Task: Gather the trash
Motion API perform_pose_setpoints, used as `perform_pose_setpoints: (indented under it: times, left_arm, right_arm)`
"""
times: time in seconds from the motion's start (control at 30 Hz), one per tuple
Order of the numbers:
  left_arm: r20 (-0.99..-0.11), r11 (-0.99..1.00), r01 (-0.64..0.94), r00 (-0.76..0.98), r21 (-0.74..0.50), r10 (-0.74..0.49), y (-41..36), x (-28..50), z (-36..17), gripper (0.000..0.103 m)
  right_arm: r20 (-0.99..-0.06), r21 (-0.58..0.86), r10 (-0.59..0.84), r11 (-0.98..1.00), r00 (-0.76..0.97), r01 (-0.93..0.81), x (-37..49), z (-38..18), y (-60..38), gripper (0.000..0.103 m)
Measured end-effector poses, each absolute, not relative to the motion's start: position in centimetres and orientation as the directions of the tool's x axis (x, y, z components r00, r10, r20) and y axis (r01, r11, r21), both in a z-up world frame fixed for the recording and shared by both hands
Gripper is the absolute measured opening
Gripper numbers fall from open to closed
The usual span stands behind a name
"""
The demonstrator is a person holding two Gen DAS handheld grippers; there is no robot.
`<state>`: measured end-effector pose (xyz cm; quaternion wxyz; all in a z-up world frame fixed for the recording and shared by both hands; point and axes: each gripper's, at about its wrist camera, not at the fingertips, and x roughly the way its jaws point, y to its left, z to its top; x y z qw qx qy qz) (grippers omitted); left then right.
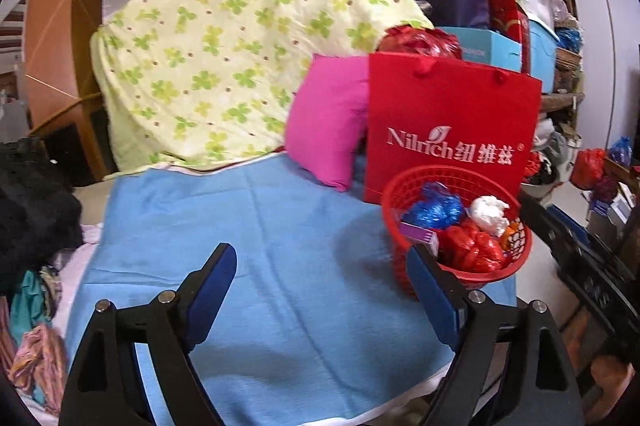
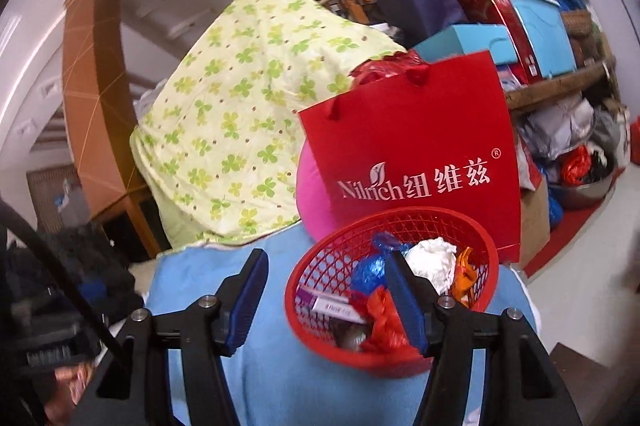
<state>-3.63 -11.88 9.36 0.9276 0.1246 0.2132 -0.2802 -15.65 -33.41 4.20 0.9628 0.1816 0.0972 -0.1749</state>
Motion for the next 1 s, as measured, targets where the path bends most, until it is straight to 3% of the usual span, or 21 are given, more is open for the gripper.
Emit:
perform_pose_setpoints:
  times: [0.6,1.0]
  left_arm:
    - [-0.416,0.875,0.462,0.831,0.146,-0.37,-6.3,-7.2,12.7,0.099]
    - [-0.397,0.875,0.456,0.842,0.165,-0.365,-5.4,-10.3,14.9,0.1]
  right_arm:
    - [-0.345,0.17,-0.333,0.898,0.878,0.407,-20.8,10.1,-26.7,0.071]
    - [-0.308,0.148,-0.369,0.892,0.877,0.427,-23.2,13.0,-25.0,0.071]
